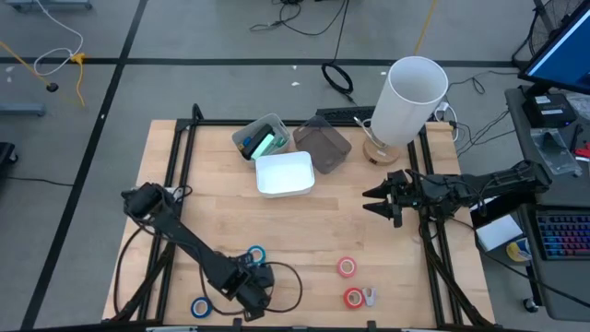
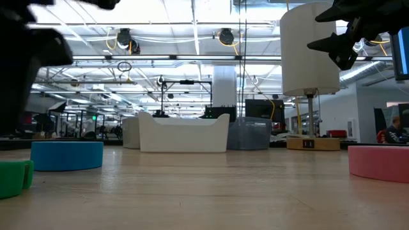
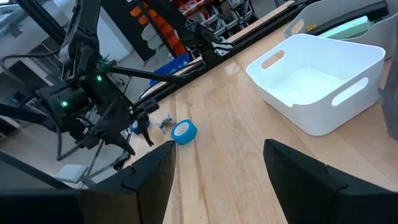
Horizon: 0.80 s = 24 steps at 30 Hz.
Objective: Pick and place Stapler, Stapler remover, tape
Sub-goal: Put the small green stapler into the gray bin
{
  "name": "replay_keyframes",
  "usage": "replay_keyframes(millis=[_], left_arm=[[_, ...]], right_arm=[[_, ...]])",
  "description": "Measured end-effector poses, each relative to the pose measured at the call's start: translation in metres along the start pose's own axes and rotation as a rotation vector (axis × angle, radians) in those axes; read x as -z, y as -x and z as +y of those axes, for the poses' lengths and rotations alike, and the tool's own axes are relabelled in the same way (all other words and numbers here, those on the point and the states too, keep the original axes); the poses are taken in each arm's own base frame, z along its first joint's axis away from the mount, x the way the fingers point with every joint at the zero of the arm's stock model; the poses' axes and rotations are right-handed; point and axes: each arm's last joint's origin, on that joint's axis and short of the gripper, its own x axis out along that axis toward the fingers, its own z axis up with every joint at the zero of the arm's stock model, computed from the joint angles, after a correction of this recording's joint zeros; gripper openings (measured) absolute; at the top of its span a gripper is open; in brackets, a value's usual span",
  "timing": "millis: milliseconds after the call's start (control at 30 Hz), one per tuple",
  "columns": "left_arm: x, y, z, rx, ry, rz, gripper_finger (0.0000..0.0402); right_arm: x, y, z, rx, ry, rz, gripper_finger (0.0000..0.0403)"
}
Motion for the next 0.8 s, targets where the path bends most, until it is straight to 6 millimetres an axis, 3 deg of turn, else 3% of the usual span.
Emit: replay_keyframes(millis=[200, 800], left_arm=[[0.003, -0.017, -0.001, -0.033, -0.038, 0.02, 0.0209], [0.0, -0.017, -0.001, -0.034, -0.026, -0.024, 0.0209]], right_arm=[[0.0, 0.0, 0.0, 0.002, 0.002, 0.003, 0.0238], [0.003, 0.0, -0.002, 0.02, 0.009, 0.03, 0.0238]])
